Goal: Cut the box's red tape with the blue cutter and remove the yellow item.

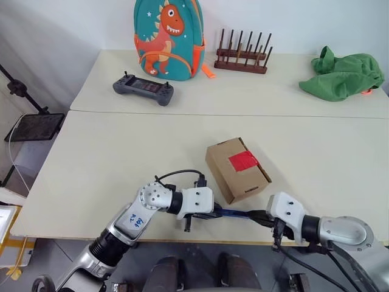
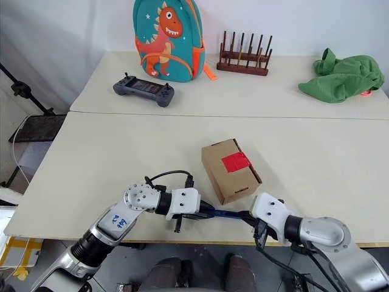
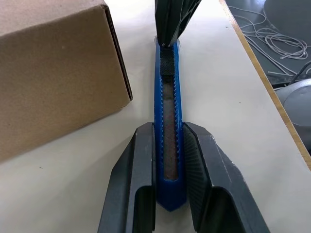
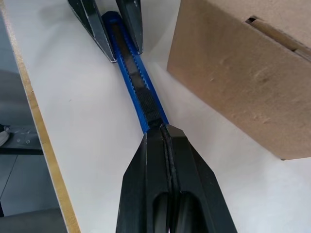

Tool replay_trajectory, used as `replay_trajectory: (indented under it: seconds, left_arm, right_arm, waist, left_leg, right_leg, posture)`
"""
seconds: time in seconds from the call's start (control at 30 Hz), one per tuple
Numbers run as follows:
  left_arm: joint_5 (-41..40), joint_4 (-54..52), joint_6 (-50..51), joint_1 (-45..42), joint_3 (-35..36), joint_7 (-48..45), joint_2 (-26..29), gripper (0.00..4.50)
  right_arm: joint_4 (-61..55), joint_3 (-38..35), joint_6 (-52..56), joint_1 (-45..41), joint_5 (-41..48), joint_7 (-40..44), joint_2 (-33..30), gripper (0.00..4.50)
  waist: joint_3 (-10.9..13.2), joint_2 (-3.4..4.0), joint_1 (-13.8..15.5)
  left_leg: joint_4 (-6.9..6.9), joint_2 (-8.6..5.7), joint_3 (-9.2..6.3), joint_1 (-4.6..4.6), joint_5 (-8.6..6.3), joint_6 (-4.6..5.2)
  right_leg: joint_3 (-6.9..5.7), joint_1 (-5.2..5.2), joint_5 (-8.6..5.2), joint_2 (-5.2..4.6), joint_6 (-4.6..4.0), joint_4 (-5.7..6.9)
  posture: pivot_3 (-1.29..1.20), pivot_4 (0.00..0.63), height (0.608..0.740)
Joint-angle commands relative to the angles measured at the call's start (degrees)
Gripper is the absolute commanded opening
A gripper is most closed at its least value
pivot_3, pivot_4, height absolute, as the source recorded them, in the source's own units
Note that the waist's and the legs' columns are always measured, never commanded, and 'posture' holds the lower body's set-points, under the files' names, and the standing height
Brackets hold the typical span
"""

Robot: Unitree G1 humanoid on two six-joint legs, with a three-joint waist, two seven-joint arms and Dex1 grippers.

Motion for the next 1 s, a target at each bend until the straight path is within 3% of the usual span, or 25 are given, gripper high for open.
replay_trajectory:
  seconds: [0.03,0.3,0.5,0.57,0.7,0.77,0.87,1.0]
  left_arm:
    - [0.2,-0.1,-0.4,-0.5,-0.5,0.0,-0.5,0.45]
    - [0.3,0.1,-0.5,-0.6,-0.5,0.0,-0.4,0.45]
    - [1.1,1.0,-2.7,-0.7,-0.7,0.2,-0.3,0.45]
    - [-0.9,0.9,-5.4,0.0,1.2,0.5,-0.9,0.45]
    - [-7.3,0.8,-17.3,2.6,6.9,-2.9,1.0,0.45]
    - [-10.9,1.4,-26.3,4.0,10.4,-6.0,2.8,0.45]
    - [-12.8,2.7,-36.4,3.8,13.8,-8.5,5.0,0.45]
    - [-11.9,4.5,-42.4,0.3,16.0,-6.4,4.1,0.45]
  right_arm:
    - [-0.1,2.3,0.6,-0.7,-0.5,-0.1,1.0,0.01]
    - [-1.5,7.0,3.4,-5.2,-0.6,-2.1,4.4,0.01]
    - [-3.4,3.2,3.2,-5.6,3.8,-1.8,6.8,0.01]
    - [-7.4,-2.6,2.6,-3.3,12.1,2.6,6.2,0.01]
    - [-11.3,-21.3,10.8,4.2,38.4,4.9,2.6,0.17]
    - [-10.7,-30.9,15.7,7.8,50.1,3.5,-2.0,0.62]
    - [-7.8,-38.9,18.9,9.2,64.4,-3.3,-7.4,1.58]
    - [0.0,-42.2,23.8,13.1,91.9,-17.4,-20.5,2.92]
  waist:
    - [0.0,0.0,0.0]
    - [0.0,0.0,0.0]
    - [0.0,0.0,0.0]
    - [0.0,0.02,0.1]
    - [0.0,0.01,0.0]
    - [0.0,0.02,-0.1]
    - [0.0,0.02,-0.2]
    - [0.1,0.05,0.1]
  left_leg:
    - [0.0,0.0,0.0,0.0,0.0,0.0]
    - [0.01,0.01,-0.02,0.0,0.01,-0.02]
    - [0.01,0.0,-0.03,0.0,0.01,-0.02]
    - [0.0,0.0,-0.04,-0.01,0.01,-0.02]
    - [0.0,0.02,-0.19,-0.16,-0.01,0.03]
    - [0.01,0.02,-0.24,-0.21,-0.04,0.08]
    - [0.01,0.04,-0.25,-0.21,-0.05,0.07]
    - [0.01,0.0,-0.24,-0.2,-0.02,0.07]
  right_leg:
    - [0.0,0.0,0.0,0.0,0.0,0.0]
    - [0.0,0.0,0.0,-0.01,0.0,0.0]
    - [-0.02,-0.01,0.0,-0.01,0.0,0.01]
    - [-0.02,-0.02,0.0,-0.01,0.0,0.01]
    - [-0.12,-0.03,0.01,0.0,0.01,0.1]
    - [-0.14,-0.03,0.01,-0.06,0.01,0.08]
    - [-0.15,-0.03,0.01,-0.06,0.0,-0.07]
    - [-0.11,0.0,0.01,-0.15,-0.01,-0.16]
  posture:
    - [0.0,0.15,0.74]
    - [0.0,0.15,0.74]
    - [0.0,0.15,0.74]
    - [0.0,0.15,0.74]
    - [0.0,0.15,0.74]
    - [0.0,0.15,0.74]
    - [0.0,0.15,0.74]
    - [0.0,0.15,0.74]
